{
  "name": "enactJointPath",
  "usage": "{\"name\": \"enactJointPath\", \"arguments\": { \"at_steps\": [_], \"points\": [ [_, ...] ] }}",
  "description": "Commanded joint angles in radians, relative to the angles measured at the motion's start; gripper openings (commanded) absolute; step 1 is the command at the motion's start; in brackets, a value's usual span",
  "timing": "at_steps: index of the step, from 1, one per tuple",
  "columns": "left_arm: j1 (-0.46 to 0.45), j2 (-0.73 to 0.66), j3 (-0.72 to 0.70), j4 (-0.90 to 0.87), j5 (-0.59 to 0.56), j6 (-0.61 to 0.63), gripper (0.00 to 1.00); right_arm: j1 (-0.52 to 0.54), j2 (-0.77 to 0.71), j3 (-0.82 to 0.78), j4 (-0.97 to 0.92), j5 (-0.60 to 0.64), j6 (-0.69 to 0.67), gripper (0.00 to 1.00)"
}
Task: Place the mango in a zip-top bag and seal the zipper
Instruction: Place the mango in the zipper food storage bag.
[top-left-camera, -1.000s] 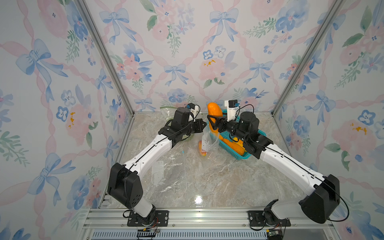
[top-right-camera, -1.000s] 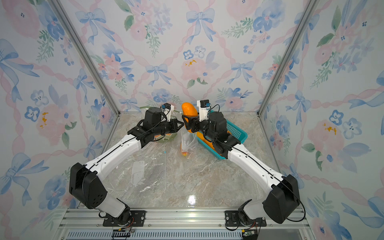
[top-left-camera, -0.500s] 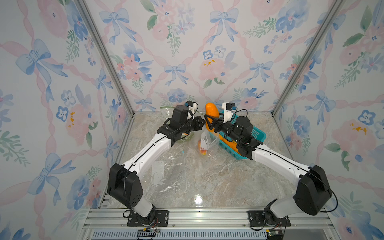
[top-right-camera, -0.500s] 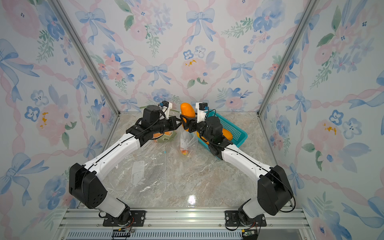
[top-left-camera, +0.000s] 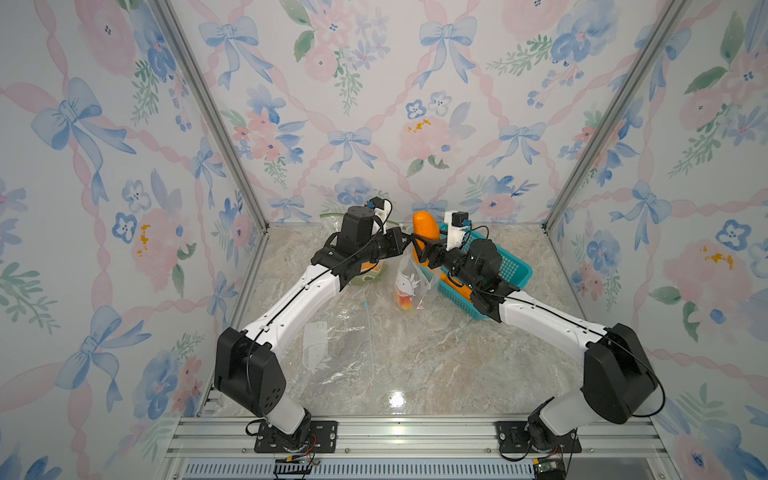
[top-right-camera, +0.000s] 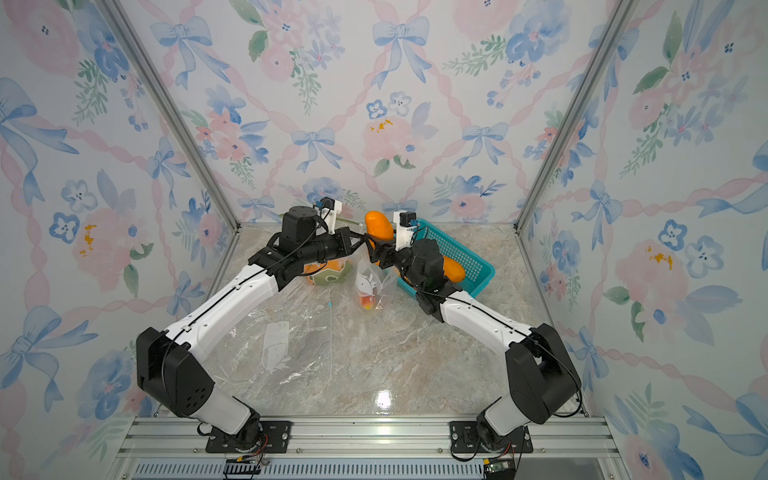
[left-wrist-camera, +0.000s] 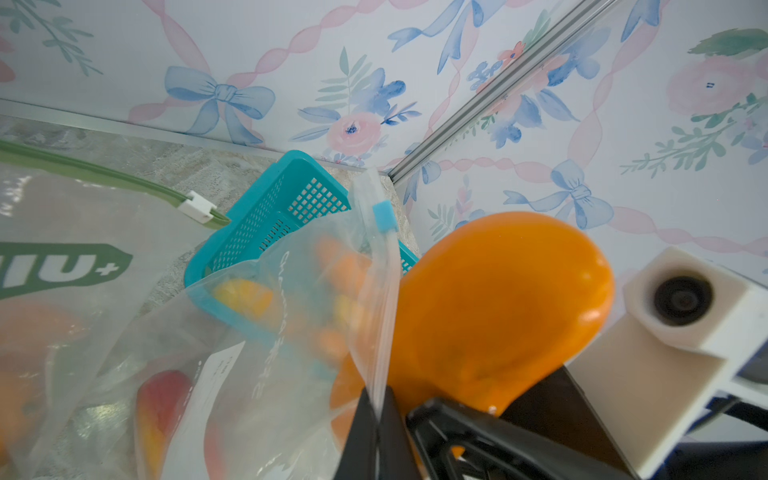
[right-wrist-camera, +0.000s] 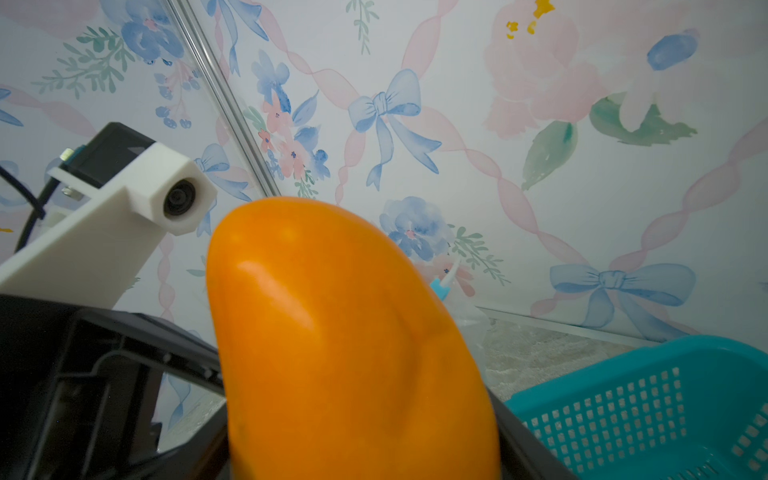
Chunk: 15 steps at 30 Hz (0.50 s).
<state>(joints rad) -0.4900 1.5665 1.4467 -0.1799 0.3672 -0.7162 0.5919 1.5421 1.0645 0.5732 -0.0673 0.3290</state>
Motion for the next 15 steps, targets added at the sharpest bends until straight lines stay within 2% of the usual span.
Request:
{"name": "enactJointPath", "arguments": {
  "at_steps": [1,5,10,15],
  "points": [
    [0.003,0.001,0.034,0.034,0.025,-0.019,0.0,-0.001,0.002,-0.007,0.002,0.0,-0.017,0.8],
    [0.004,0.012,0.041,0.035,0.013,-0.028,0.0,-0.001,-0.011,-0.003,-0.04,0.003,-0.03,0.92],
    [0.003,0.033,0.053,0.037,0.019,-0.037,0.0,0.0,-0.04,-0.01,-0.078,0.011,-0.034,1.0],
    [0.003,0.033,0.047,0.039,0.008,-0.035,0.0,-0.001,-0.08,0.001,-0.135,0.017,-0.033,1.0]
  ]
}}
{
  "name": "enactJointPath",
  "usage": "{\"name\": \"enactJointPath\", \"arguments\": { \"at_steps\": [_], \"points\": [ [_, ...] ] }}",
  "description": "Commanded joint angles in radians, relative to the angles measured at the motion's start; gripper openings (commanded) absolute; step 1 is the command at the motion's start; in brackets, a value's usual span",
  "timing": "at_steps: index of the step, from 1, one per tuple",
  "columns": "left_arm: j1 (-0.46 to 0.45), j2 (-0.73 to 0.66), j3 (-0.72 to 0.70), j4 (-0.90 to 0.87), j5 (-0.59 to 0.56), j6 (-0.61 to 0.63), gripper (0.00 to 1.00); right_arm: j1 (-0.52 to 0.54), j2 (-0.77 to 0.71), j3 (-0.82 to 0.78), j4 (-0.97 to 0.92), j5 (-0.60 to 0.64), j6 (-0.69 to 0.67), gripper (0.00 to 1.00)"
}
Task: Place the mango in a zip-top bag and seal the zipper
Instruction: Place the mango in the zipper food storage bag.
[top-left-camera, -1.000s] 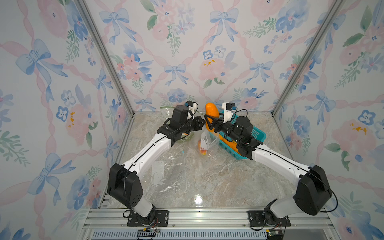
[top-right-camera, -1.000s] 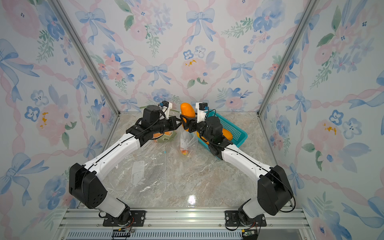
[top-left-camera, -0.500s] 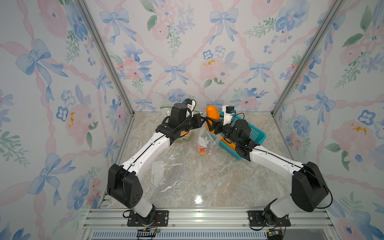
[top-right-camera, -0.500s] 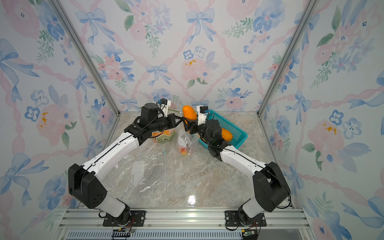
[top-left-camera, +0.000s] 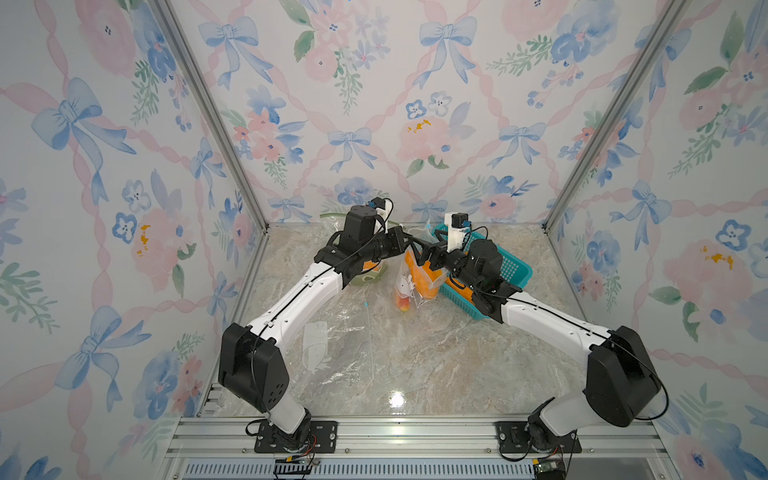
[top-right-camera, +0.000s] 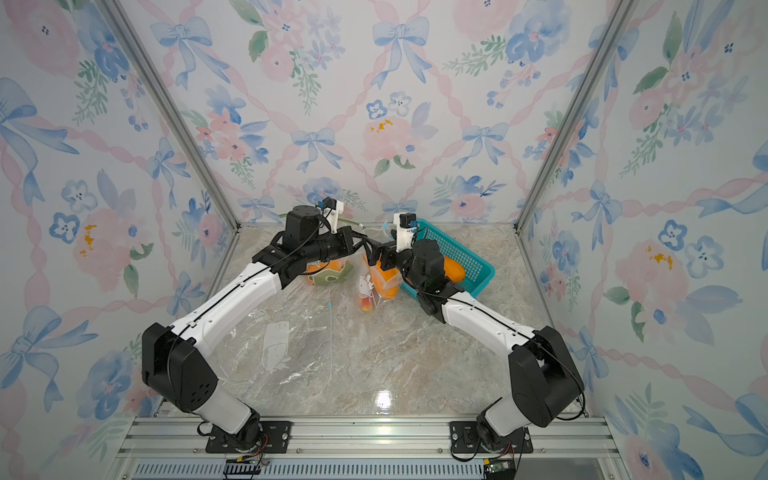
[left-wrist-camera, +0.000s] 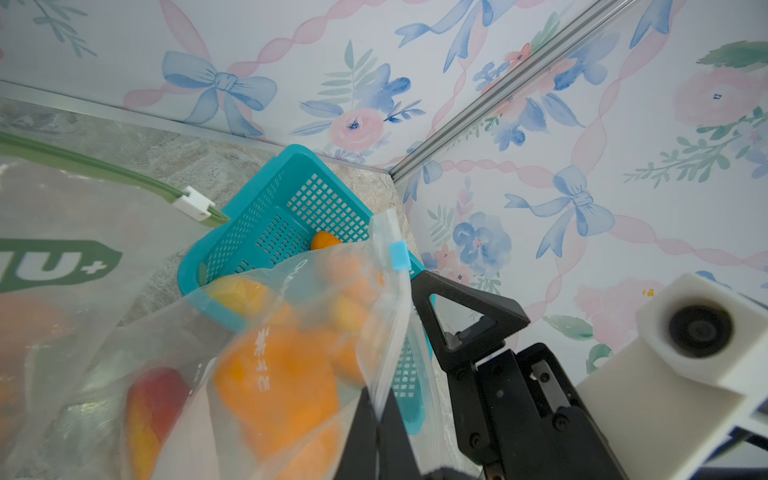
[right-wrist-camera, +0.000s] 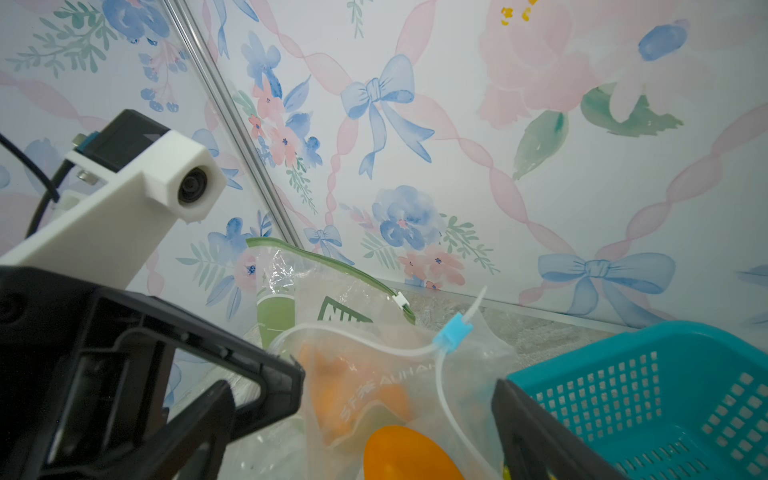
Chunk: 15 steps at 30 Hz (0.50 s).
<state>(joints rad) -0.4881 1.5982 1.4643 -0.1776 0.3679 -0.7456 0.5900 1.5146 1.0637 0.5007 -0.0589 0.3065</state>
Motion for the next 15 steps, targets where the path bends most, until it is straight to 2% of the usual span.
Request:
{"name": "enactJointPath", "arguments": {
  "at_steps": [1,8,15],
  "points": [
    [0.001,0.0,0.027,0.036,0.003,-0.003,0.0,0.001,-0.063,0.011,-0.088,0.016,-0.009,1.0],
    [0.003,-0.02,-0.008,0.036,-0.032,0.02,0.0,-0.02,-0.157,0.13,-0.42,0.089,0.009,0.99],
    [0.003,-0.05,-0.037,0.036,-0.043,0.035,0.0,-0.143,-0.169,0.302,-0.822,0.081,0.034,0.99]
  ]
}}
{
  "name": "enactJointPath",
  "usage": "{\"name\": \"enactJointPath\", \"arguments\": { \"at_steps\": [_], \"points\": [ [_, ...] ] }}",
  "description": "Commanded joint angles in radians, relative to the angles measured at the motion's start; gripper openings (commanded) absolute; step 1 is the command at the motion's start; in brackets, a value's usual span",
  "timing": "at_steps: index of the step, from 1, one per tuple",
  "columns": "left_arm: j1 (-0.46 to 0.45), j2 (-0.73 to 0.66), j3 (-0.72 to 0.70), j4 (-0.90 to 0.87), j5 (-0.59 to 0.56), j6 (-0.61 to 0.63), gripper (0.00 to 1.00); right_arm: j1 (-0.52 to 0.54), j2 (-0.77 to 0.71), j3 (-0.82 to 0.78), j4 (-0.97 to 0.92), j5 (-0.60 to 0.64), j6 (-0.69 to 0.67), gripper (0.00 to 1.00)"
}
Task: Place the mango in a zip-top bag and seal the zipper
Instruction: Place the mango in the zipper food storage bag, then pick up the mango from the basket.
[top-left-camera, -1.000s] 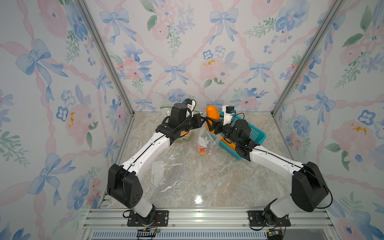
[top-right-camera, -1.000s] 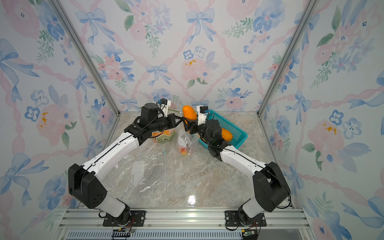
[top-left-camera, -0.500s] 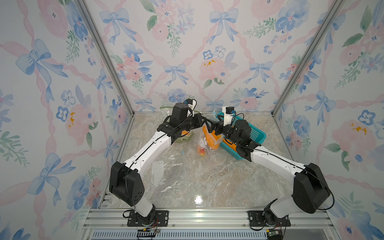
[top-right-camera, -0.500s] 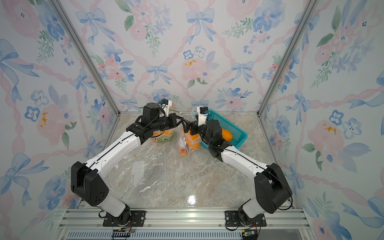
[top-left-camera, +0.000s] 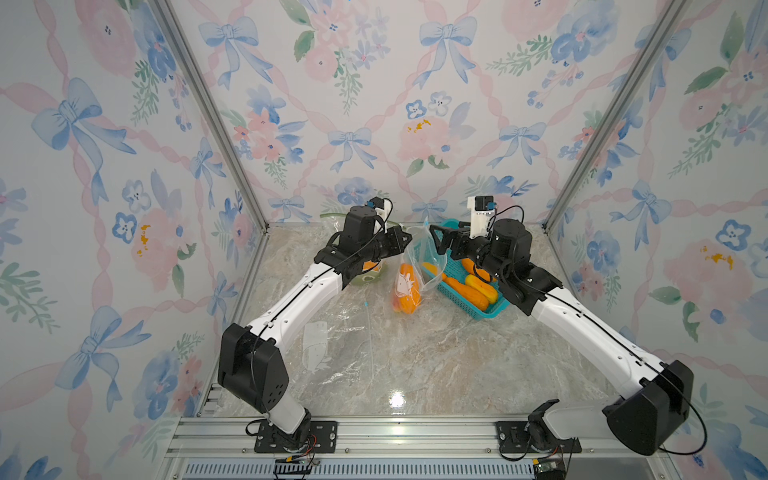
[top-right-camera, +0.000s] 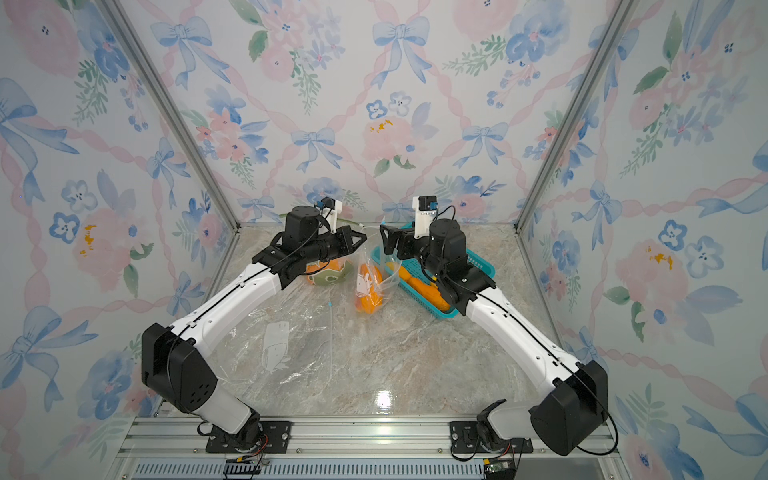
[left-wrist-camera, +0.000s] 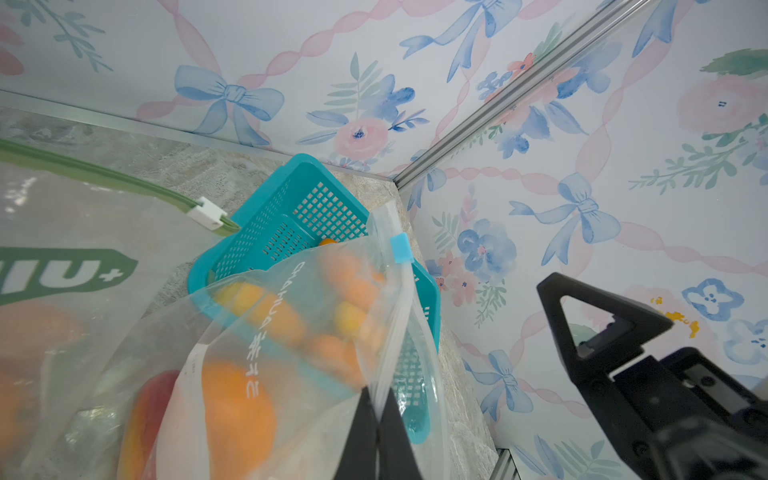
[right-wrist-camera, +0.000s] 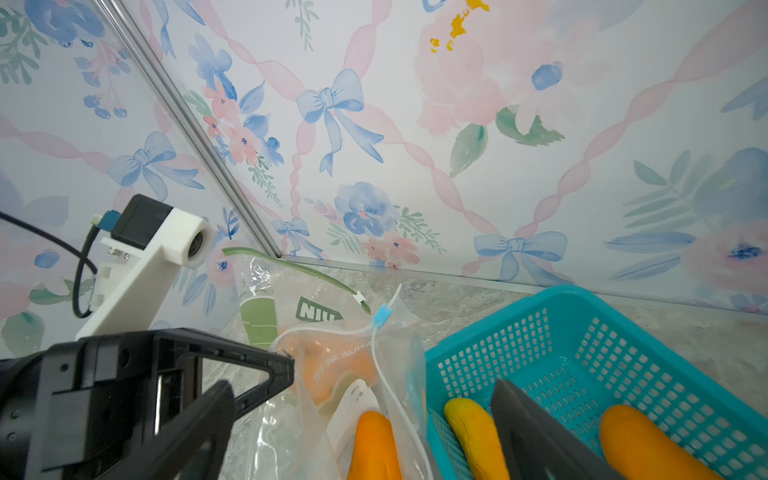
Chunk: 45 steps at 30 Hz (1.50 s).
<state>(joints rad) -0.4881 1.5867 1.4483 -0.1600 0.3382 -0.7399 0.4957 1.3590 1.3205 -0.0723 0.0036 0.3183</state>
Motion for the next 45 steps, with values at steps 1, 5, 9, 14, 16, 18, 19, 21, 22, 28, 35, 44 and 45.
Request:
{"name": "enactJointPath", "arguments": {
  "at_steps": [1,5,9,14,16,18,19,21,22,28,35,44,45],
  "points": [
    [0.002,-0.042,-0.025,0.018,-0.013,0.029,0.0,-0.069,-0.01,0.057,-0.287,0.018,0.024,0.99],
    [0.003,-0.054,-0.037,0.019,-0.008,0.039,0.0,-0.172,0.035,0.115,-0.431,-0.032,0.02,0.99],
    [0.003,-0.061,-0.044,0.019,-0.004,0.046,0.0,-0.239,0.179,0.263,-0.648,-0.086,-0.079,1.0],
    [0.003,-0.067,-0.052,0.017,-0.003,0.048,0.0,-0.267,0.407,0.439,-0.833,-0.157,-0.224,0.84],
    [0.003,-0.07,-0.055,0.019,-0.002,0.049,0.0,-0.271,0.485,0.493,-0.869,-0.187,-0.269,0.83],
    [0.003,-0.072,-0.061,0.019,-0.002,0.05,0.0,-0.272,0.569,0.556,-0.894,-0.238,-0.314,0.82],
    [0.002,-0.074,-0.061,0.018,-0.002,0.052,0.0,-0.273,0.604,0.576,-0.895,-0.258,-0.323,0.82],
    [0.003,-0.076,-0.064,0.019,-0.005,0.051,0.0,-0.269,0.687,0.642,-0.919,-0.297,-0.347,0.81],
    [0.002,-0.077,-0.065,0.018,-0.005,0.052,0.0,-0.264,0.722,0.662,-0.923,-0.306,-0.353,0.81],
    [0.003,-0.076,-0.065,0.018,0.001,0.047,0.0,-0.235,0.918,0.813,-0.943,-0.338,-0.398,0.81],
    [0.0,-0.077,-0.067,0.019,0.001,0.045,0.0,-0.203,1.069,0.943,-0.99,-0.368,-0.442,0.8],
    [-0.002,-0.07,-0.063,0.018,0.0,0.044,0.0,-0.173,1.129,0.959,-1.007,-0.337,-0.484,0.83],
    [-0.002,-0.07,-0.063,0.019,0.001,0.044,0.0,-0.171,1.138,0.964,-1.009,-0.322,-0.484,0.83]
  ]
}}
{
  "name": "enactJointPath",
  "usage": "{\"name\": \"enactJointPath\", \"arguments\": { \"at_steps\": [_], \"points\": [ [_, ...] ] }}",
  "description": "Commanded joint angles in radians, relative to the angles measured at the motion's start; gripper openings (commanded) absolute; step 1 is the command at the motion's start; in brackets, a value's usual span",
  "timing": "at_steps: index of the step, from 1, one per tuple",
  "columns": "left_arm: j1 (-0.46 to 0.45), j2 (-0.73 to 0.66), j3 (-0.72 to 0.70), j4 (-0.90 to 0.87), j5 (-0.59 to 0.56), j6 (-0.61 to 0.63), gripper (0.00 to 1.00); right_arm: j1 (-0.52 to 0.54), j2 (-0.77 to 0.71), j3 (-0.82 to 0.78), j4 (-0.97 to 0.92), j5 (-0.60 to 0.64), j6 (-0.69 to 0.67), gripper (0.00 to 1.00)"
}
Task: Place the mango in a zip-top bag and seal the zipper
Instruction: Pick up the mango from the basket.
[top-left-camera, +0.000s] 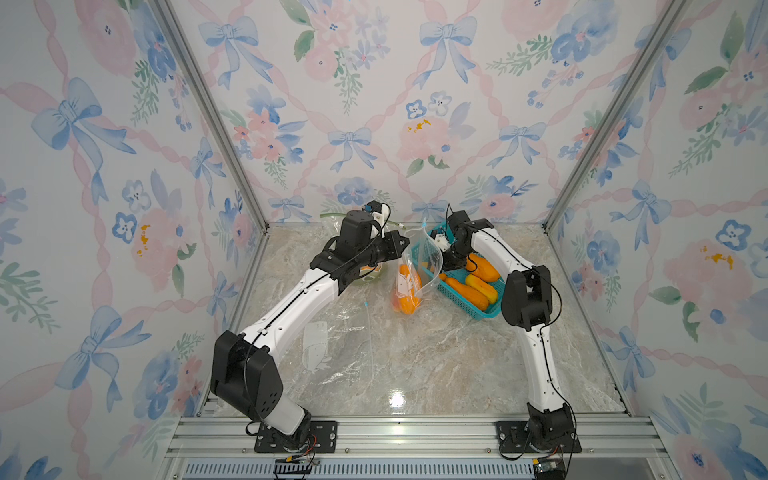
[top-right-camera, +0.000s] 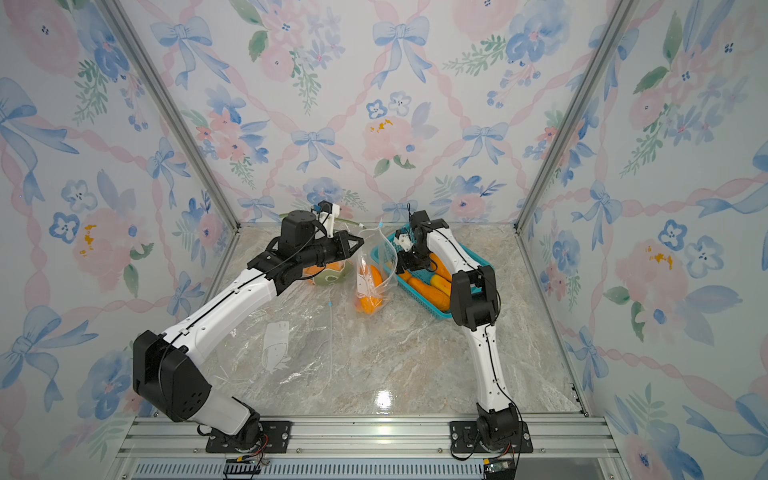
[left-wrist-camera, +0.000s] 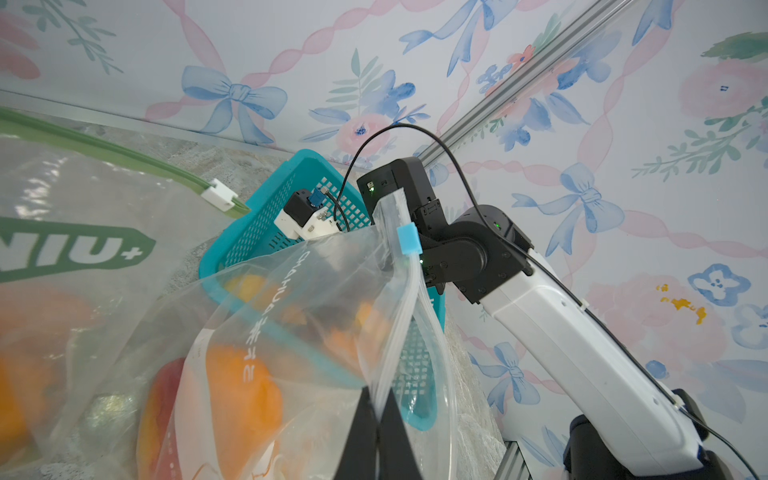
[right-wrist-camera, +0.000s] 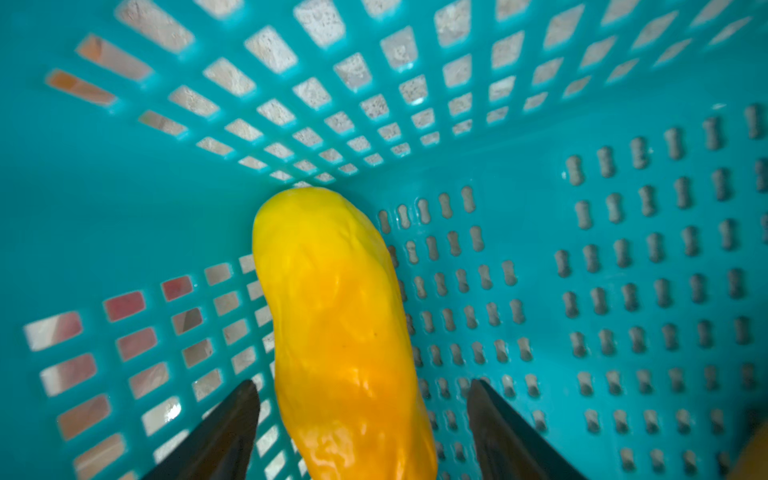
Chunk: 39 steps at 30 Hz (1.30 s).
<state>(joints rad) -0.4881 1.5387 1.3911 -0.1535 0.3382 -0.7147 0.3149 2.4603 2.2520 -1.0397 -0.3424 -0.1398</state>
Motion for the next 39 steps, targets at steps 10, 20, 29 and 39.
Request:
{"name": "enactJointPath", "arguments": {
  "at_steps": [10,20,29,39],
  "points": [
    [-0.002,-0.017,-0.004,0.014,0.001,0.018,0.0,0.006,0.084,0.073,-0.014,0.169,0.04,0.77],
    [-0.002,-0.007,-0.001,0.014,0.004,0.016,0.0,0.006,0.085,0.075,0.04,0.178,0.071,0.48],
    [-0.003,-0.011,0.0,0.015,0.004,0.019,0.0,0.004,-0.054,-0.025,0.139,0.176,0.11,0.3],
    [-0.004,-0.009,0.002,0.015,0.002,0.026,0.0,-0.005,-0.432,-0.354,0.409,0.171,0.257,0.22]
  ]
}}
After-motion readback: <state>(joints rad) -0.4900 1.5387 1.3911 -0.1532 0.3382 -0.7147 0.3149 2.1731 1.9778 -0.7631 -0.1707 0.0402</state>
